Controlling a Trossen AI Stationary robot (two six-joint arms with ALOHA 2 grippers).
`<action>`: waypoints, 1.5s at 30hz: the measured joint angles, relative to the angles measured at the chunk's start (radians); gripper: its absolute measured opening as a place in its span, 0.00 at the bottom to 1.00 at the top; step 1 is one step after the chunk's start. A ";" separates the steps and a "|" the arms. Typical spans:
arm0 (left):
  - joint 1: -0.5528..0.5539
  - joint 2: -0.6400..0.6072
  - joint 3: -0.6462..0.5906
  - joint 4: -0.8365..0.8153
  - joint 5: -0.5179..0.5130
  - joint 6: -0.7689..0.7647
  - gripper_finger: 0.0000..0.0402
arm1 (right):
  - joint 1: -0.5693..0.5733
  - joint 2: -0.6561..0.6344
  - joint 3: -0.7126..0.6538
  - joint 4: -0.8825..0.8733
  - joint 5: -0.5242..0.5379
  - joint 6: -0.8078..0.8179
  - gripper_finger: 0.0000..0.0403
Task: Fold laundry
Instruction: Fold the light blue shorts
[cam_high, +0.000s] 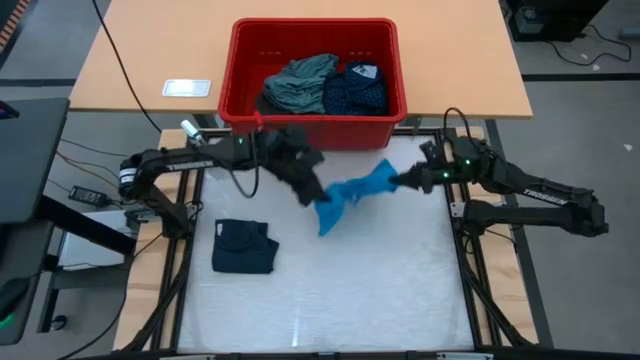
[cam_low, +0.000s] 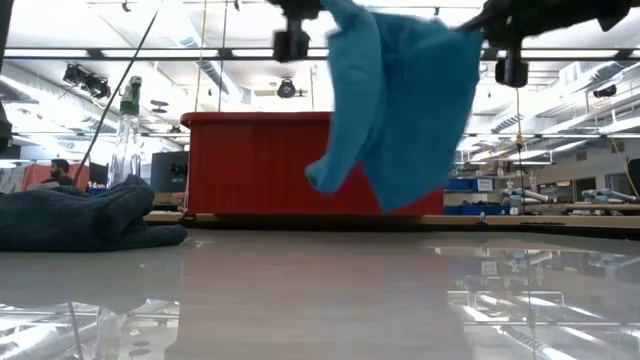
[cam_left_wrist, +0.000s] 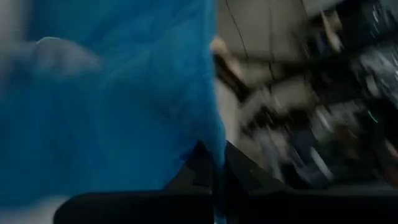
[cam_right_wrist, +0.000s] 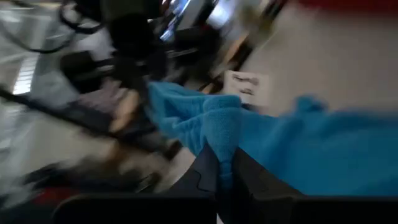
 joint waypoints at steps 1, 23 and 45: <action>-0.030 -0.004 -0.001 -0.022 0.009 -0.017 0.01 | 0.033 -0.006 0.000 0.007 -0.023 0.052 0.04; -0.026 0.367 -0.003 -0.220 -0.245 0.123 0.06 | -0.019 0.379 -0.206 -0.010 0.341 -0.129 0.25; 0.066 0.342 -0.001 -0.433 -0.265 0.662 0.17 | 0.648 0.737 -0.046 0.459 0.812 0.104 0.33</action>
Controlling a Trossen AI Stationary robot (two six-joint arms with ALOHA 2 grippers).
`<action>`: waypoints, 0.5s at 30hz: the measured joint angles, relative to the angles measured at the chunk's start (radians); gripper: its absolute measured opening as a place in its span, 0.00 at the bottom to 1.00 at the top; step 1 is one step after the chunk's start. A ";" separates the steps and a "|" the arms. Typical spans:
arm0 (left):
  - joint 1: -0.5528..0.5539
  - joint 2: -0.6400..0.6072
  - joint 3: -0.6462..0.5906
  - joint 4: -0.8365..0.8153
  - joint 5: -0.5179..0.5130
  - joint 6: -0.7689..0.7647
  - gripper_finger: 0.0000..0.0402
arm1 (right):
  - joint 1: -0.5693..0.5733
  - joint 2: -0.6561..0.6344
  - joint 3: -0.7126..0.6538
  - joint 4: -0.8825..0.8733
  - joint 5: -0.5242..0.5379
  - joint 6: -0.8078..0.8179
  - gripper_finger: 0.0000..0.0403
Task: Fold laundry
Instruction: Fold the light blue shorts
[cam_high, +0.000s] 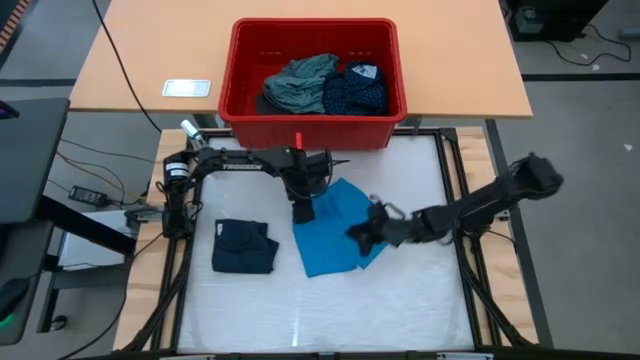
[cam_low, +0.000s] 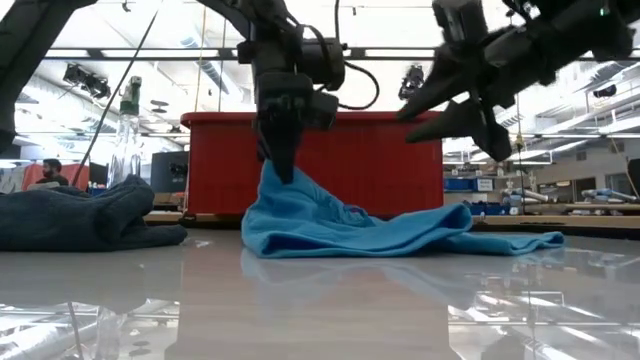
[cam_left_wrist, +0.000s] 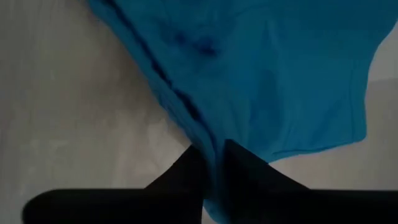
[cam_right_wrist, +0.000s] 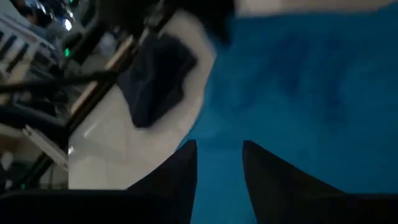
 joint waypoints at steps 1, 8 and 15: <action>0.000 0.000 0.000 -0.001 0.000 0.021 0.19 | 0.015 0.050 0.037 -0.014 -0.002 0.012 0.33; 0.009 -0.005 0.000 -0.020 -0.005 0.096 0.39 | 0.029 0.392 0.326 -0.143 -0.032 0.087 0.27; 0.079 -0.027 -0.003 -0.137 -0.011 0.175 0.50 | 0.047 0.563 0.471 -0.265 -0.277 0.227 0.19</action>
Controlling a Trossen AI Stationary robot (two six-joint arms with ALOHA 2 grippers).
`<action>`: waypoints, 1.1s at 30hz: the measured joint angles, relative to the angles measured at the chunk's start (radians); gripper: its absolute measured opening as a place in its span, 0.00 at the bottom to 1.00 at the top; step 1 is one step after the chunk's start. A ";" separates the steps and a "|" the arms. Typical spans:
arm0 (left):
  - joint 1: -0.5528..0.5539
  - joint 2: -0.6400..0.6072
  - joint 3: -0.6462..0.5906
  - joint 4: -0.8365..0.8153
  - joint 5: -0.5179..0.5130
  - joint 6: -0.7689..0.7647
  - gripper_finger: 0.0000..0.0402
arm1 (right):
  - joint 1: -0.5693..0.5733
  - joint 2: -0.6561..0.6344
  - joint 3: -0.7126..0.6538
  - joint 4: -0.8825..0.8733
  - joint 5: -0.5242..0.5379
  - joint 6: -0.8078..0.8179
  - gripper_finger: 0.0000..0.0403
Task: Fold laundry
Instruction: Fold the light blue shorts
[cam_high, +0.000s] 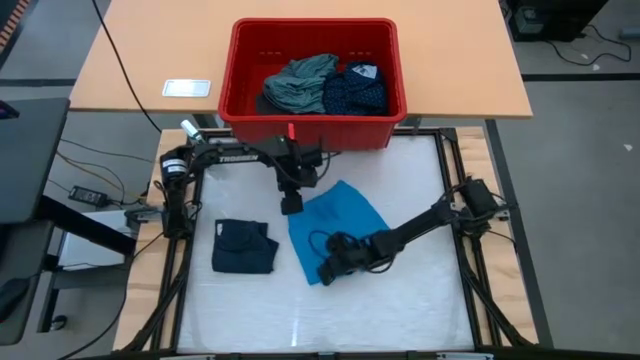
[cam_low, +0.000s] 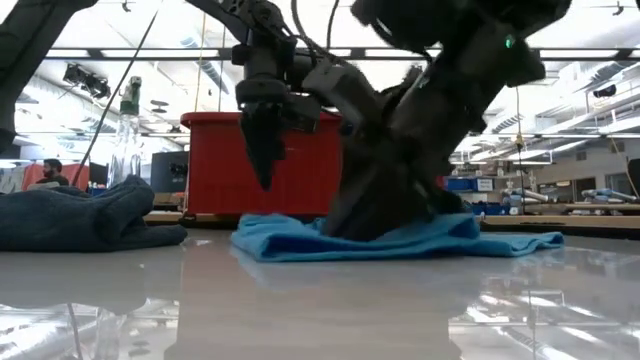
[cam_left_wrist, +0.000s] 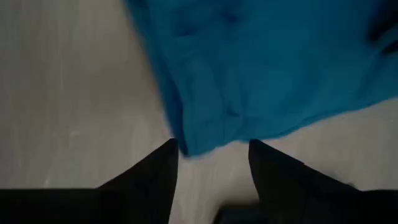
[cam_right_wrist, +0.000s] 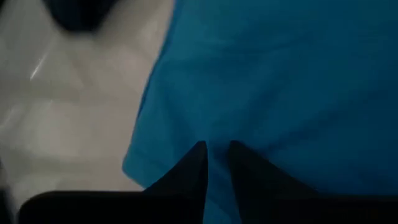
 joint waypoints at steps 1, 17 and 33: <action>0.007 -0.013 -0.007 -0.004 0.003 0.014 0.50 | 0.018 0.001 0.004 -0.019 -0.011 0.021 0.18; -0.283 -0.383 -0.385 0.419 0.215 0.389 0.51 | 0.240 -0.347 -0.002 -0.592 0.166 0.128 0.18; -0.485 -0.359 -0.719 0.990 -0.096 0.501 0.51 | 0.322 -0.222 0.053 -0.327 -0.023 0.049 0.41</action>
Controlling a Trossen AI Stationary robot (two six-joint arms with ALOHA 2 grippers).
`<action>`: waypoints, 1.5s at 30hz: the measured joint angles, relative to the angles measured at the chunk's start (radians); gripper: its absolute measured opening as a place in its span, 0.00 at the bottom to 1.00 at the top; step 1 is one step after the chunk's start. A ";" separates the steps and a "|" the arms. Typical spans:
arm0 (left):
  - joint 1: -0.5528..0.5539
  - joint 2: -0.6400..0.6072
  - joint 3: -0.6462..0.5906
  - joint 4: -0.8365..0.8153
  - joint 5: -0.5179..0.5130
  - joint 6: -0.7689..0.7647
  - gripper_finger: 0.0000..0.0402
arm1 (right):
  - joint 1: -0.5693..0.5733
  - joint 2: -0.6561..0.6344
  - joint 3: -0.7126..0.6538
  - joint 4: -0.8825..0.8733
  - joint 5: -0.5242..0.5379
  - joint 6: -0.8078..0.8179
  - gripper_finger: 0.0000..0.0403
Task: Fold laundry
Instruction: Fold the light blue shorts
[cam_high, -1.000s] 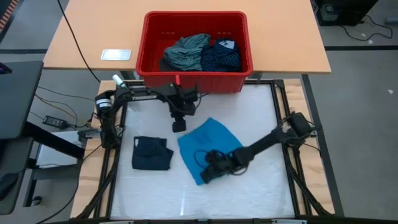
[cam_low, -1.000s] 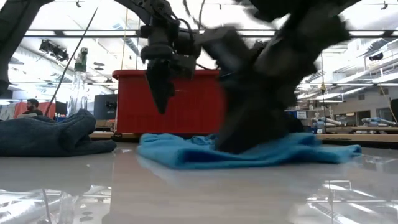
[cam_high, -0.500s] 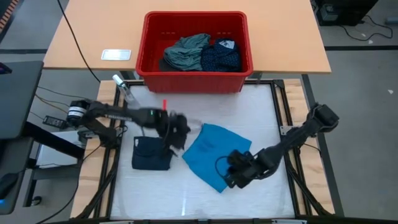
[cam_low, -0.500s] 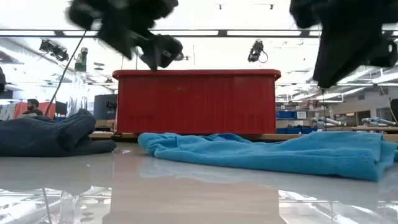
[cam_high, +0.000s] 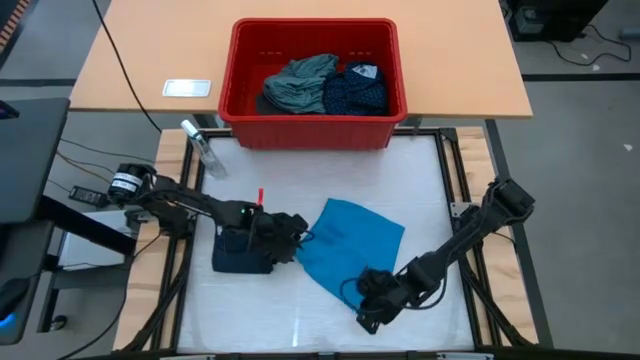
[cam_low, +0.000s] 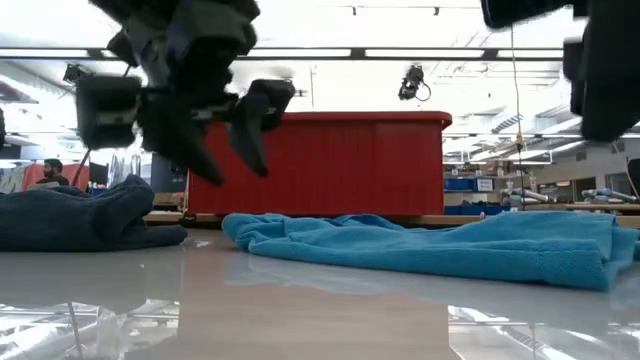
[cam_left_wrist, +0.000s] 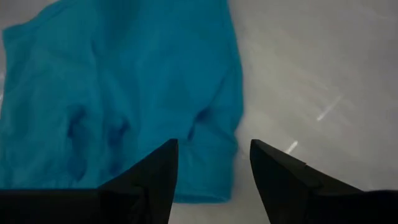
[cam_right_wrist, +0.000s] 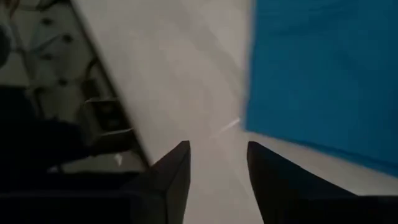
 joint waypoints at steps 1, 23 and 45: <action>0.000 0.006 -0.010 0.002 -0.002 0.017 0.51 | 0.004 0.015 0.027 -0.009 -0.009 -0.020 0.42; -0.009 0.144 -0.071 0.168 -0.100 0.037 0.23 | 0.007 0.431 0.461 -0.469 0.069 0.043 0.38; -0.020 0.095 0.220 -0.134 -0.113 -0.326 0.03 | -0.040 0.114 0.440 -0.964 0.125 0.155 0.01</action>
